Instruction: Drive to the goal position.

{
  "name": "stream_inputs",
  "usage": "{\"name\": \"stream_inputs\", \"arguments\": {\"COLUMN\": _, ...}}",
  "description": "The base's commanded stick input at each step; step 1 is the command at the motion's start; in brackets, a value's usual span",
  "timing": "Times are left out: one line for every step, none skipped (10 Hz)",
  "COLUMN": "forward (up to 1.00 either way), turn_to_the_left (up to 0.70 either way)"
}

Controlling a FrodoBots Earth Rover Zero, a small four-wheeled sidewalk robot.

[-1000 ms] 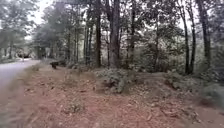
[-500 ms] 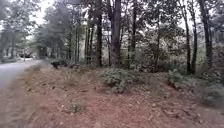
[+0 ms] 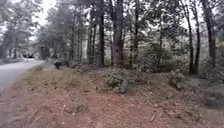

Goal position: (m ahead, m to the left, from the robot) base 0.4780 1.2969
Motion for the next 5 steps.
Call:
{"name": "stream_inputs", "arguments": {"forward": 0.70, "turn_to_the_left": 0.14}}
{"name": "stream_inputs", "arguments": {"forward": 0.70, "turn_to_the_left": 0.14}}
{"name": "stream_inputs", "arguments": {"forward": 0.70, "turn_to_the_left": 0.14}}
{"name": "stream_inputs", "arguments": {"forward": 0.70, "turn_to_the_left": 0.14}}
{"name": "stream_inputs", "arguments": {"forward": 0.70, "turn_to_the_left": 0.14}}
